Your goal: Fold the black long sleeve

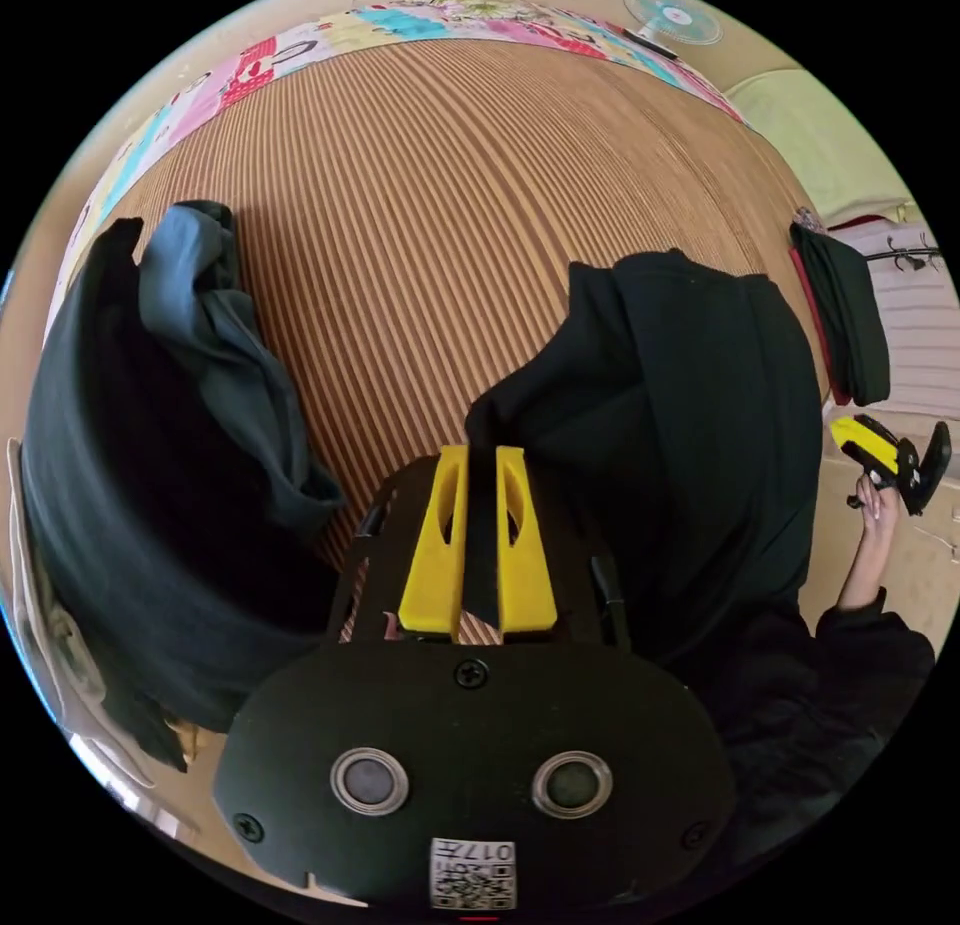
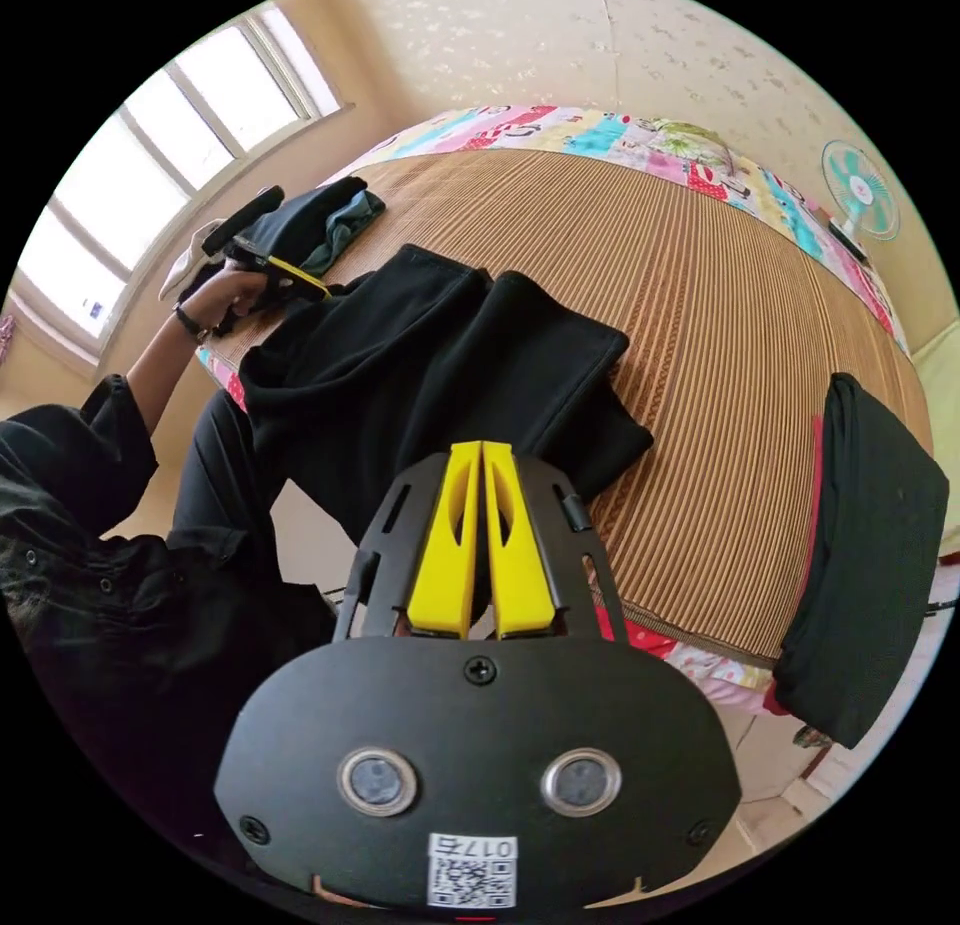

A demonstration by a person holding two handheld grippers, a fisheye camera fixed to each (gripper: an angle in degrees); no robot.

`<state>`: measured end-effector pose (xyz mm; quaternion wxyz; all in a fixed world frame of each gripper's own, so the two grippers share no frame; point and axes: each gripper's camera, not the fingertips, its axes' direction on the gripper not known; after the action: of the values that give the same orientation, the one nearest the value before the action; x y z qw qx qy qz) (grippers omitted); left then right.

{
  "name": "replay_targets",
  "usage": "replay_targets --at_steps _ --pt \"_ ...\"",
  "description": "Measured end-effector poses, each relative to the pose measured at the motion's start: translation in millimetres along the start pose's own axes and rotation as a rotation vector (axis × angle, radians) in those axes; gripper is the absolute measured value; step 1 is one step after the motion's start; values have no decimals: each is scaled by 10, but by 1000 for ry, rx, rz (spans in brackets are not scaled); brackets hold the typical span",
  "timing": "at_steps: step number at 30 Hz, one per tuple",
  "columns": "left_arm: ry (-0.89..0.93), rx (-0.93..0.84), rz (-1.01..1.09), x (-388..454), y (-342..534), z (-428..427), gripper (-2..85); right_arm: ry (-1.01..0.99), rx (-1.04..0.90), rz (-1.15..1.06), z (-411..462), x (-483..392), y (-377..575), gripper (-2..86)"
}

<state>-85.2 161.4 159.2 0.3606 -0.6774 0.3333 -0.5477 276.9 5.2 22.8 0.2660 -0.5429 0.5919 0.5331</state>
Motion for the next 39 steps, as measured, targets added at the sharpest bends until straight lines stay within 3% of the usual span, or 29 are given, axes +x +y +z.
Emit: replay_targets --at_steps 4,7,9,10,12,14,15,17,21,23,25,27,31,33,34,36,39 --pt "152 218 -46 -177 347 -234 44 -6 105 141 126 468 -238 74" --pt "492 442 -63 -438 673 -532 37 -58 -96 192 790 829 -457 63" --pt "692 594 -30 -586 881 -785 34 -149 0 124 608 883 -457 40" --pt "722 636 -7 -599 939 -873 34 -180 72 72 439 854 -420 37" --pt "711 789 165 -504 1204 -1283 35 -369 436 -196 -409 700 -20 33" --pt "694 888 291 -428 1422 -1542 36 -554 567 -474 -898 560 385 32" --pt "698 916 322 -435 1524 -1650 37 -653 536 -639 -1075 443 612 33" --pt "691 931 335 -482 1617 -1744 37 -670 386 -764 -1067 241 854 37" --pt "618 1031 511 -321 1963 -1955 35 -459 36 -626 -408 270 1186 62" --pt "680 1104 618 -257 2154 -2051 33 -530 83 -496 -361 586 1240 71" --pt "791 1156 710 -271 2302 -2147 32 -637 282 -402 -493 939 1319 77" --pt "930 1158 910 -224 2446 -2275 27 -684 451 -292 -599 1279 1311 88" --pt "1147 1098 1217 59 2557 -2423 23 -722 465 -311 -611 1351 1055 117" --pt "1472 1027 1325 147 2448 -2375 24 -812 497 -380 -597 1284 907 124" --pt "1576 1026 1345 147 2421 -2338 24 -842 506 -394 -587 1270 872 125" --pt "1952 1032 1299 145 2292 -2122 24 -959 521 -425 -508 1212 747 128" --pt "2205 999 1145 236 2212 -1833 18 -1029 472 -468 -293 1057 659 135"
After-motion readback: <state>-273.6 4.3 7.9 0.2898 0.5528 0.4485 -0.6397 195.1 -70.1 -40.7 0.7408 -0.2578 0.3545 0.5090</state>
